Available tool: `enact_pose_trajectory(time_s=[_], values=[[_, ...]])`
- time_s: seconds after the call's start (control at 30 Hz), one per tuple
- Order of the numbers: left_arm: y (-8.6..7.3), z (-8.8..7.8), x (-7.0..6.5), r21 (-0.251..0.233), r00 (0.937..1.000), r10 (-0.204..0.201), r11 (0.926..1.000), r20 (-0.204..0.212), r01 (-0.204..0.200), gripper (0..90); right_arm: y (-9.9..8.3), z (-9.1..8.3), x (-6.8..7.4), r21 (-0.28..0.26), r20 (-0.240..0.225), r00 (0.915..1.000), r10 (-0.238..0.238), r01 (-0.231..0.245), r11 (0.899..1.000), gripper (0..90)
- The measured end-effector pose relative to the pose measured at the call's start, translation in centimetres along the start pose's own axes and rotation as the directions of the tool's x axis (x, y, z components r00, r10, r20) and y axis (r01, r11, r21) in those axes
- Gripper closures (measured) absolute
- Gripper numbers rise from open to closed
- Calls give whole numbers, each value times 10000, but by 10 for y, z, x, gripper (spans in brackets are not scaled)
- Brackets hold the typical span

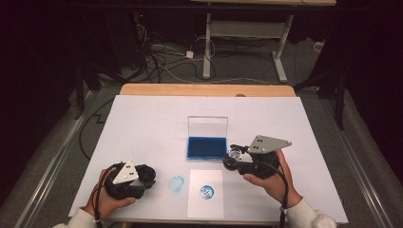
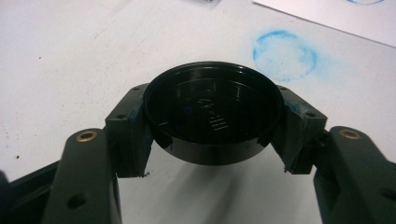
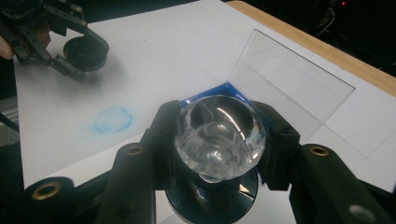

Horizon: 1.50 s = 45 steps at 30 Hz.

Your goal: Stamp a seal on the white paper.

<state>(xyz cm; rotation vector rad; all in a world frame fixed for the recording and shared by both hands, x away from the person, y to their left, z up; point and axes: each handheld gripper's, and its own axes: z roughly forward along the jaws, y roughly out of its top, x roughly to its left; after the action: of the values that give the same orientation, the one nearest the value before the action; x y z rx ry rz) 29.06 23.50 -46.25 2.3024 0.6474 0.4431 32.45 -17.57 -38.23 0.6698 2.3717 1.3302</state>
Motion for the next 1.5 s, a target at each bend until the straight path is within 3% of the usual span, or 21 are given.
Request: enact_pose_trajectory(time_s=[0.3,0.7,1.13,1.5], values=[[0,0,-1,-14,9999,-110,9999,-55,110,367,2,-8,-9,-159,283,9995,126,-121,9998,562],[5,3,0,-171,9997,-233,9996,-41,233,367,7,-5,-18,-224,223,9996,193,-188,9996,562],[22,17,-1,-252,9999,95,9996,126,-92,367,16,-5,-16,-408,119,9998,139,-134,9991,562],[44,29,-5,-631,9984,337,9975,460,-308,367,26,-3,-11,-624,-44,9999,149,-151,9979,562]])
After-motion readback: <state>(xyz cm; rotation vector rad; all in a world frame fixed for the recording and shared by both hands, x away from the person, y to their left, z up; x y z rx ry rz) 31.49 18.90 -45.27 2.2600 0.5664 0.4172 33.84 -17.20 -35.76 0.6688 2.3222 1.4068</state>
